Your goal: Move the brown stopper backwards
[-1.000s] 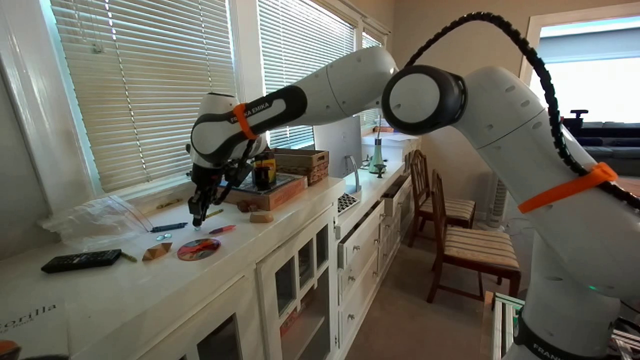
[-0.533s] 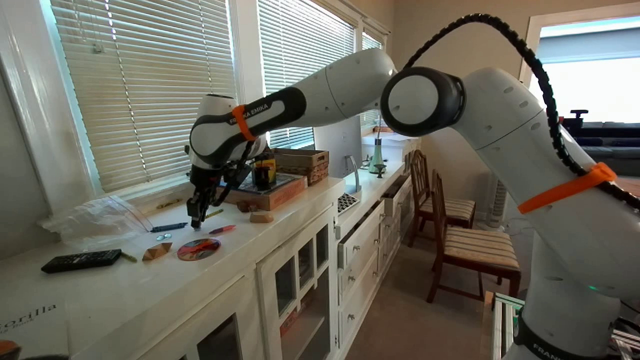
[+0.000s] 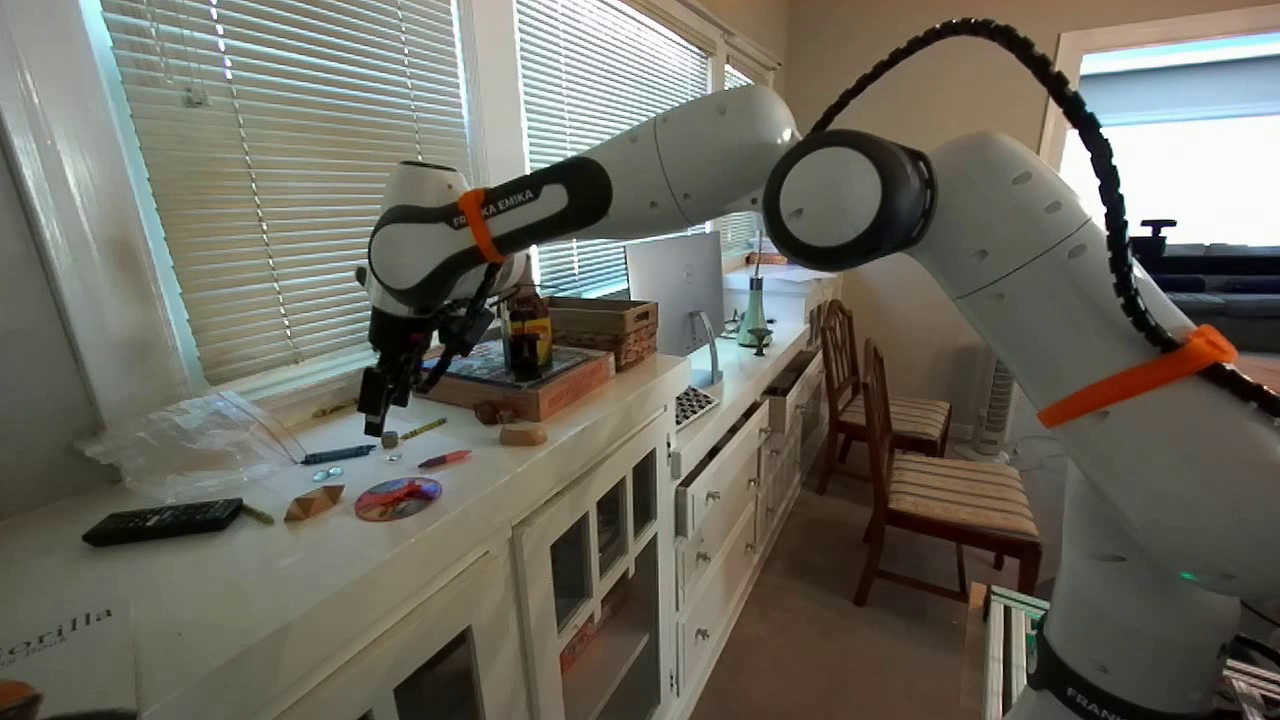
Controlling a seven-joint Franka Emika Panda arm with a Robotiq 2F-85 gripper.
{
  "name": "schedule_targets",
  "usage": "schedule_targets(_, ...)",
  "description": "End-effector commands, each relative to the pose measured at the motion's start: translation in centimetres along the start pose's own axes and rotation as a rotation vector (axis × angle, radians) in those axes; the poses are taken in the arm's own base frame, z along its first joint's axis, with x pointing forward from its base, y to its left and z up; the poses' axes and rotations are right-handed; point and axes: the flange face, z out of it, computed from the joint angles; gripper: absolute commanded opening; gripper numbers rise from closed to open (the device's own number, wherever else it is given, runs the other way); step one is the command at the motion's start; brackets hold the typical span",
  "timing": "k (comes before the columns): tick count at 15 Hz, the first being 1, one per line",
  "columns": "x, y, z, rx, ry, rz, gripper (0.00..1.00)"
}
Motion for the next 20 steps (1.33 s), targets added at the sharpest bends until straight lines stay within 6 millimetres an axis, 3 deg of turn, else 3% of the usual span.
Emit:
schedule_targets(1, 0.3, -0.8, -3.1, -0.066, -0.075, 0.013, 1.00)
schedule_targets(7, -0.5, -2.3, -9.3, -0.144, -0.201, 0.209, 1.00)
schedule_targets(13, -3.7, -3.1, -14.8, -0.100, -0.359, 0.403, 1.00)
schedule_targets(15, -4.5, -2.5, -15.9, -0.109, -0.355, 0.430, 1.00)
schedule_targets(16, -3.0, -2.5, -15.3, -0.119, -0.336, 0.387, 1.00)
schedule_targets(20, -3.9, -2.0, -16.0, -0.124, -0.341, 0.408, 1.00)
